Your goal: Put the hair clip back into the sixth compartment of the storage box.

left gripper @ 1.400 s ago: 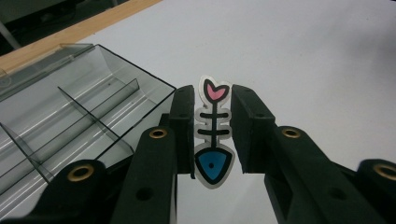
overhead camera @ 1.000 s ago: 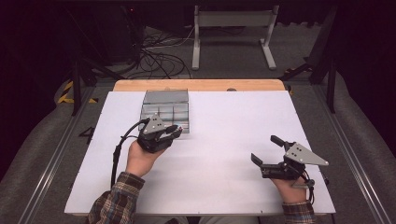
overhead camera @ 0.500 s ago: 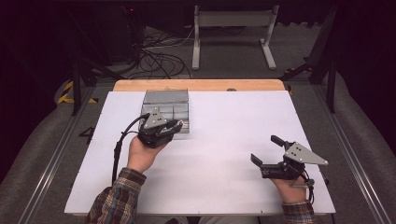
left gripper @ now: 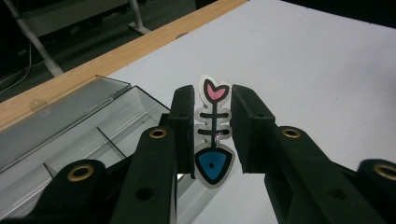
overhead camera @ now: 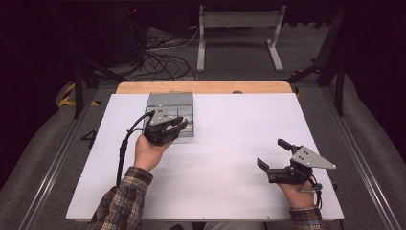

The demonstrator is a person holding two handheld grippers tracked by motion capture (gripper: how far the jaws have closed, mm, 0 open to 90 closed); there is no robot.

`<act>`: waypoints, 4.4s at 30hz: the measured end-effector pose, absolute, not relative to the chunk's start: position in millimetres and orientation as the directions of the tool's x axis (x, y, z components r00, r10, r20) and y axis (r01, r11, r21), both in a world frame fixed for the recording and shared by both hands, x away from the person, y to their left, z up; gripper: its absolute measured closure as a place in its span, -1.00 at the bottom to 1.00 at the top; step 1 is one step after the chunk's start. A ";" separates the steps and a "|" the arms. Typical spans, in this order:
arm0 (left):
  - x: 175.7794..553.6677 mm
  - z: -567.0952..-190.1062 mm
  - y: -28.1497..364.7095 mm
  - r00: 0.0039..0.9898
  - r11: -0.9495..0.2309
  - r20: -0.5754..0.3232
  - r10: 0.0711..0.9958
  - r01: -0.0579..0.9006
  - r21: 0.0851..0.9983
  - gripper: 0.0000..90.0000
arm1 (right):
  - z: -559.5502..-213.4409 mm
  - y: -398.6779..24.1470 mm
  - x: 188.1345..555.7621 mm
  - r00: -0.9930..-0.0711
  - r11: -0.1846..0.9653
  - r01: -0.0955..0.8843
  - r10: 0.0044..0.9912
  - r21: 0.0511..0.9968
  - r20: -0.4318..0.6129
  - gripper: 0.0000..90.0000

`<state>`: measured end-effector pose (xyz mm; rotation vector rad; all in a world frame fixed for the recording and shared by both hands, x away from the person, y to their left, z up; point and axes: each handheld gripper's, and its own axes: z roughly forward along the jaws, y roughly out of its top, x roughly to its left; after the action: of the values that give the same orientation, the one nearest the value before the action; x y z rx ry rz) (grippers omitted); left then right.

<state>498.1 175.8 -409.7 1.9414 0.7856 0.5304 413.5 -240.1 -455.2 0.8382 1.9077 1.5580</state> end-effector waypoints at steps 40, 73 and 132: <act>529.6 -438.9 166.5 0.621 -0.293 0.045 0.783 0.305 0.906 0.58 | -458.5 -239.6 416.6 -0.666 0.150 0.146 0.746 0.978 -0.015 -1.00; 545.9 -463.4 161.0 0.588 -0.307 0.039 0.808 0.363 0.880 0.57 | -458.6 -239.8 416.9 -0.668 0.152 0.144 0.744 0.978 -0.017 -1.00; 538.5 -450.4 169.2 0.597 -0.257 -0.008 0.802 0.358 0.898 -0.63 | -459.3 -237.4 417.7 -0.662 0.154 0.139 0.749 0.978 -0.024 -1.00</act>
<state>538.5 169.2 -450.4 1.8527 0.9364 0.5731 417.7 -237.4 -459.3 0.8430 1.9189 1.5397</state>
